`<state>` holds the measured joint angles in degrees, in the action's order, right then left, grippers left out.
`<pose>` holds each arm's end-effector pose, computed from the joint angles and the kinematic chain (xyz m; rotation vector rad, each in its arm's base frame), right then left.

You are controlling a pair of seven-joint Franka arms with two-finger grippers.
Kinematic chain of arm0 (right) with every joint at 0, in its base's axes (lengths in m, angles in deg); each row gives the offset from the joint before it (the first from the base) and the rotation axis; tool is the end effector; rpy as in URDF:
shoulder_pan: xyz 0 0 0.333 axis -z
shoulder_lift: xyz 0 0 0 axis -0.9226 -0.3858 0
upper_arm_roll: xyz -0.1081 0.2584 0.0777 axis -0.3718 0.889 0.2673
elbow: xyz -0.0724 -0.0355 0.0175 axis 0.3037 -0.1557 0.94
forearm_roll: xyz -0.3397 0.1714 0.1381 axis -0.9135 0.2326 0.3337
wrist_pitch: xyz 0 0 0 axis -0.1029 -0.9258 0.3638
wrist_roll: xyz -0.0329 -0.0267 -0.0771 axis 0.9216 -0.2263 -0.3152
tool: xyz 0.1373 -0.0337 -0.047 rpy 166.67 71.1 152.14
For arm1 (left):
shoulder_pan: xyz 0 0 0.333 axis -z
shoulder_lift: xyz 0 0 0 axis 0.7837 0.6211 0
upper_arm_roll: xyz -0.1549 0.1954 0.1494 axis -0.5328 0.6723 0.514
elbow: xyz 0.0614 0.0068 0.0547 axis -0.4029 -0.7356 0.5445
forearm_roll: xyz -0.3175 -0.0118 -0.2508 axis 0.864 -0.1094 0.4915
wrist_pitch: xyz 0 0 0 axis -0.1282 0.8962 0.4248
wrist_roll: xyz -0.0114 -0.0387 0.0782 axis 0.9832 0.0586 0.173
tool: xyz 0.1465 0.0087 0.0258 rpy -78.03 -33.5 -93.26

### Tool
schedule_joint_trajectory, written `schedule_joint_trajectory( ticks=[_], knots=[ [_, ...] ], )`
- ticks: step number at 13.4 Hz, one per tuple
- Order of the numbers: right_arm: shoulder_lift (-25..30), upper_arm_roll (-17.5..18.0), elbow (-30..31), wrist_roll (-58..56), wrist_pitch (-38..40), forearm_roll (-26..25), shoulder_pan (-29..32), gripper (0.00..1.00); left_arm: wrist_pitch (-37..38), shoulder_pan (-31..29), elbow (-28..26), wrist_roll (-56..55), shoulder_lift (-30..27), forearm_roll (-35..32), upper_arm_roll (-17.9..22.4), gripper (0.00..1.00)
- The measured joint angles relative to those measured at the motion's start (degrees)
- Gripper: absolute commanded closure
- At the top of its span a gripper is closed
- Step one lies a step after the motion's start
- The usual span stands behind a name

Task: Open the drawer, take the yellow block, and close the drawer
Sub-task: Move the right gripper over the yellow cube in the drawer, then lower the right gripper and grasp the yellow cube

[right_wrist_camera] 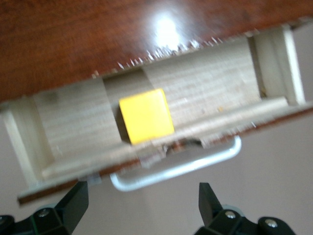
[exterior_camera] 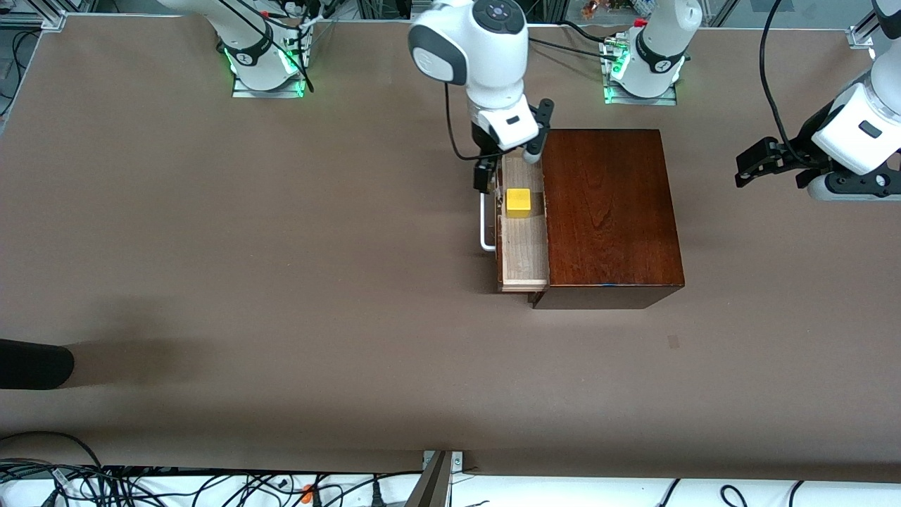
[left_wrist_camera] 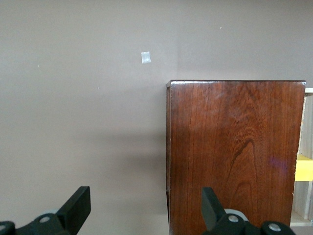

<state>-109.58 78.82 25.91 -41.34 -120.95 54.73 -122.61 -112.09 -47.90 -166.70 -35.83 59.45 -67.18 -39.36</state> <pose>0.4191 0.6127 0.3207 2.4505 1.8582 0.2700 0.5633 -0.0380 0.5281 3.1319 0.0499 -0.0886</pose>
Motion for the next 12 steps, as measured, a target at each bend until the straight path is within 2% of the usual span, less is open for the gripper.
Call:
schedule_joint_trajectory(
  ticks=[2, 5, 8, 12],
  knots=[
    [-2.63, -0.05, -0.57, -2.67, -3.84, -0.32, -0.57, 0.0, 0.58, 0.05, 0.0, -0.38, 0.0, 0.08, -0.05, 0.0],
    [-4.12, -0.58, -2.31, -9.5, -4.92, -0.42, -0.6, 0.0, 2.68, 0.07, 0.01, -0.88, 0.59, 3.96, -0.08, 0.0],
    [-4.63, -0.66, -3.6, -10.62, -4.93, -0.42, -0.64, 0.0, 2.74, -0.85, 0.74, -1.92, 0.98, 4.04, 0.59, 0.0],
    [-8.47, -0.66, -7.45, -10.63, -5.52, -0.42, -0.84, 0.0, 3.7, -2.26, 1.01, -1.92, 0.98, 4.05, 0.86, 0.0]
  ],
)
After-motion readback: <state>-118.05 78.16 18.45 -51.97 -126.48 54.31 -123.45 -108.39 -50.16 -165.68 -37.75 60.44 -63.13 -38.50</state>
